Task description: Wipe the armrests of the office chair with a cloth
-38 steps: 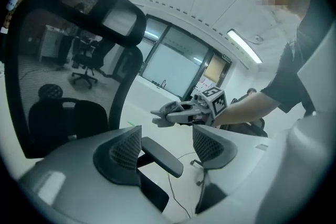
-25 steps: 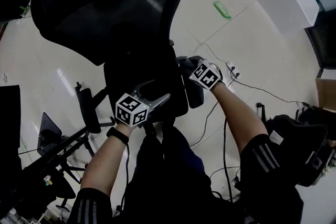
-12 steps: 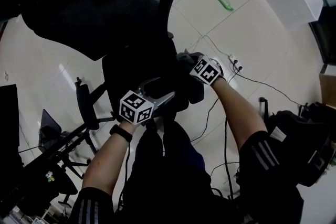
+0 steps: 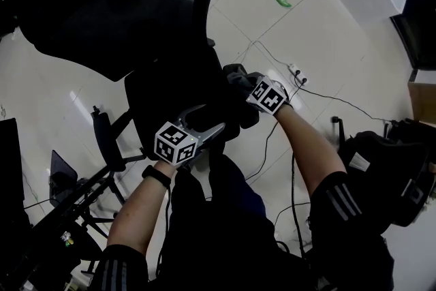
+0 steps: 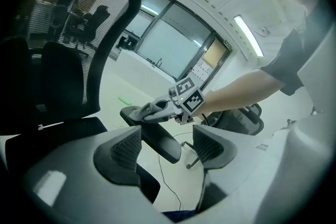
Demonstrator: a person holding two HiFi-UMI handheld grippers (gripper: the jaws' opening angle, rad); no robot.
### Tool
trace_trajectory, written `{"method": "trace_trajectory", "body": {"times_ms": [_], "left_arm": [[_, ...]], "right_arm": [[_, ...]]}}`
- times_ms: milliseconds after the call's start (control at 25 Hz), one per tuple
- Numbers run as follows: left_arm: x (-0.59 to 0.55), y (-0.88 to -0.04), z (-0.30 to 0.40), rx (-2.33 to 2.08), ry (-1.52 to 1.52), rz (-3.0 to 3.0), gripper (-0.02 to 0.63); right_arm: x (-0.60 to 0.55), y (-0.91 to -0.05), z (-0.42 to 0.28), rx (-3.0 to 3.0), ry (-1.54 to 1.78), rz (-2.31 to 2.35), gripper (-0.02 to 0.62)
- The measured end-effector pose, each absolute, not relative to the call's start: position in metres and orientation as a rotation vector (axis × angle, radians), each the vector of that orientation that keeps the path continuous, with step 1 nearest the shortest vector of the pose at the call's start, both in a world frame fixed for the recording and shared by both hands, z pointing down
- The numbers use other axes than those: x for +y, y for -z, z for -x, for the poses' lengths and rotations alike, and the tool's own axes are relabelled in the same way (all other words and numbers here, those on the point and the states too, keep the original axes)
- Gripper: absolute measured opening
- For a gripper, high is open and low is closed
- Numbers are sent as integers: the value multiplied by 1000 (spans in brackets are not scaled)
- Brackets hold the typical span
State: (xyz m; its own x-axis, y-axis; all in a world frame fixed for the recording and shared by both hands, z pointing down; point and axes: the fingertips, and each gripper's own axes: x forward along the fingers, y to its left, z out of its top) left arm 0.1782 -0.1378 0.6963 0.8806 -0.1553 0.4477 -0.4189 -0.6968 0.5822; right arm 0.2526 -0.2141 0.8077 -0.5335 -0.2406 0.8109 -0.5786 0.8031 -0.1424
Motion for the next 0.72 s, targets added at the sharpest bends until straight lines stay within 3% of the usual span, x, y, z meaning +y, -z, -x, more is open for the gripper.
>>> {"method": "trace_trajectory", "body": {"times_ms": [720], "left_arm": [[-80, -690, -188, -239, -512, -2352, 330]], "right_arm": [[-74, -808, -253, -2078, -596, -602, 35]]}}
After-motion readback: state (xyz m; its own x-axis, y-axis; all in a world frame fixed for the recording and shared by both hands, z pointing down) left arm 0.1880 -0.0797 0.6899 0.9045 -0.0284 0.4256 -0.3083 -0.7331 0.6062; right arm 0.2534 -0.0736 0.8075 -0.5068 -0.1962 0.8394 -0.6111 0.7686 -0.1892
